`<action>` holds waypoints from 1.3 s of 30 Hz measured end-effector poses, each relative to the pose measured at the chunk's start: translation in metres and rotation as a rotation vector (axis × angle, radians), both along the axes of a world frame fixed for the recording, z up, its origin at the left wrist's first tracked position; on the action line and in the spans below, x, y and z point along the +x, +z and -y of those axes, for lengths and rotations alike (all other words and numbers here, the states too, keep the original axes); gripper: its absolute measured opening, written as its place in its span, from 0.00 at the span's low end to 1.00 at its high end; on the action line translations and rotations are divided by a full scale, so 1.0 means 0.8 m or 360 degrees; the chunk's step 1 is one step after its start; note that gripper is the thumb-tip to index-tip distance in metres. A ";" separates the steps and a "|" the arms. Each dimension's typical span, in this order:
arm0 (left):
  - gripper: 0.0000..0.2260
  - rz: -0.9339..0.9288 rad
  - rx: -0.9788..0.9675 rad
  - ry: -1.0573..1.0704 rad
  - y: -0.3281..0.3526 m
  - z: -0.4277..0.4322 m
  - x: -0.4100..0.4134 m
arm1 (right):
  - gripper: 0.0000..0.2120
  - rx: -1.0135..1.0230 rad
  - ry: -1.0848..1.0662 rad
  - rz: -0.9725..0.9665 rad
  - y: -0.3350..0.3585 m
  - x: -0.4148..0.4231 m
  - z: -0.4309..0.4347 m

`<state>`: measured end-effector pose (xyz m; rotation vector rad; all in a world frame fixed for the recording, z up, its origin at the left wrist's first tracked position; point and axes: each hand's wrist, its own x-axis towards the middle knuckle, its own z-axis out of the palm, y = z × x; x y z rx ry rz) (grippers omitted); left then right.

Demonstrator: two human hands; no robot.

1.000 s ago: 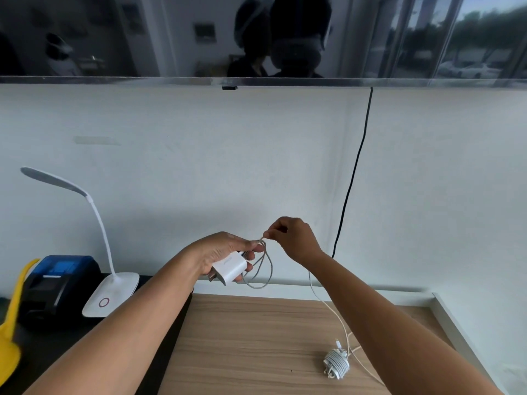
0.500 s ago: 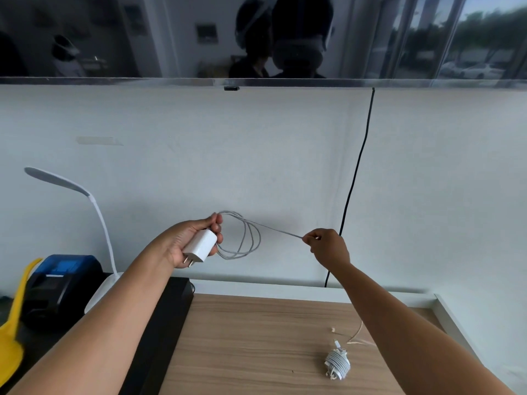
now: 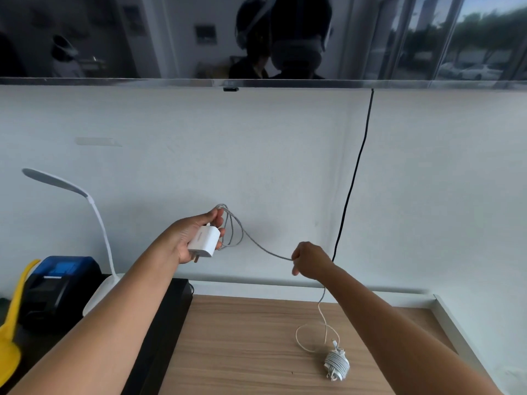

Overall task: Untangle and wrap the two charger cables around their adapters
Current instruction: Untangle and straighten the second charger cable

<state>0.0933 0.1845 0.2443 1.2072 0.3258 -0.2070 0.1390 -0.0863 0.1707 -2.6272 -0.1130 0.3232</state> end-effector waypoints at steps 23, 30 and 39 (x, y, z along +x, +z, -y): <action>0.13 -0.0097 0.0624 -0.0699 -0.012 0.046 -0.011 | 0.13 0.0672 0.0035 0.0470 0.059 -0.012 -0.034; 0.08 -0.0074 0.0257 -0.0516 -0.007 0.020 -0.013 | 0.05 0.0775 -0.0156 0.0412 0.045 0.001 -0.003; 0.05 -0.0058 -0.0163 -0.0093 -0.004 -0.028 -0.010 | 0.05 0.0653 -0.0324 0.0275 0.015 0.008 0.044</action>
